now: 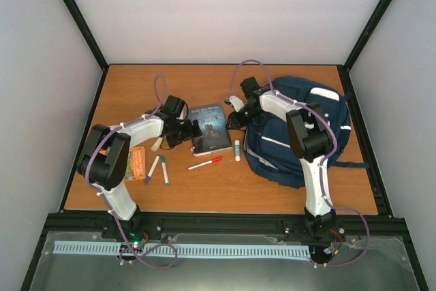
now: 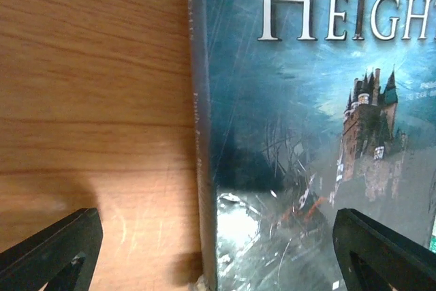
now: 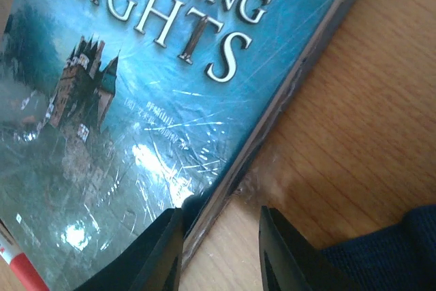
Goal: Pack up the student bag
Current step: Pick up the book from the center of the board.
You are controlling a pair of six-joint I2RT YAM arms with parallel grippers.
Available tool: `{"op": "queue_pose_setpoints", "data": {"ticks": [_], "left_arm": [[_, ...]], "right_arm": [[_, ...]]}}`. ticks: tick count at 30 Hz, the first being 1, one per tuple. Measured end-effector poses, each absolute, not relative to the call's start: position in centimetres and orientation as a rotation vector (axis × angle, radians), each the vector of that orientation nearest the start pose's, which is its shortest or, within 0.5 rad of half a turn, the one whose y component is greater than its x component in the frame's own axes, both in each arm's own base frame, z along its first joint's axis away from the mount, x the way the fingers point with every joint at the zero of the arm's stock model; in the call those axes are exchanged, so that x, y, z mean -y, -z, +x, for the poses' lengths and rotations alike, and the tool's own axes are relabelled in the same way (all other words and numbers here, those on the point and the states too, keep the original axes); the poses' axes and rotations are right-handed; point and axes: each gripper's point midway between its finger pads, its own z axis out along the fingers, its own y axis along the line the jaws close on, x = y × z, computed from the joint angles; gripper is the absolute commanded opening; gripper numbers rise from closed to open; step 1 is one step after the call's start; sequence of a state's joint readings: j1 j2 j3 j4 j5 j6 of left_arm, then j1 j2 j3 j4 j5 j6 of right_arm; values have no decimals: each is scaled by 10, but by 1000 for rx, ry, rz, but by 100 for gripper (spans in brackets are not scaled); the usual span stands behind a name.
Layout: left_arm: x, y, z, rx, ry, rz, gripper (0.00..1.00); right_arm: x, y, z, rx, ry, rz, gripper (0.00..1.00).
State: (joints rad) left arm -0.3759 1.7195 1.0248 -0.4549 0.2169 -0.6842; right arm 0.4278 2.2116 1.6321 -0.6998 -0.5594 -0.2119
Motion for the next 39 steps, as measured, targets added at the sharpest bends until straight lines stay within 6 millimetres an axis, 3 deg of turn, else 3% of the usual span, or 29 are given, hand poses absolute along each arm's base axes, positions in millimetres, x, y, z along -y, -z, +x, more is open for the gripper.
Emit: {"op": "queue_pose_setpoints", "data": {"ticks": [3,15,24,29,32,39], "left_arm": [[180,-36,347,-2818,603,-369,94],[208,-39,372,-2728,823,-352,89],[210,-43,388,-2594,1002,-388,80],[208,-46,380,-2556,1050,-443,75],[207,-55,370,-2548,1087,-489,73],[210,-92,369,-2431,1199,-549,70]], "right_arm": [[-282,-33,398,-2623,-837,-989,26],[-284,-30,396,-2638,-863,-987,19],[-284,-29,394,-2638,-862,-1006,19],[-284,-30,395,-2636,-863,-1008,20],[-285,-29,396,-2635,-866,-1008,20],[-285,-31,396,-2634,-870,-1008,20]]}}
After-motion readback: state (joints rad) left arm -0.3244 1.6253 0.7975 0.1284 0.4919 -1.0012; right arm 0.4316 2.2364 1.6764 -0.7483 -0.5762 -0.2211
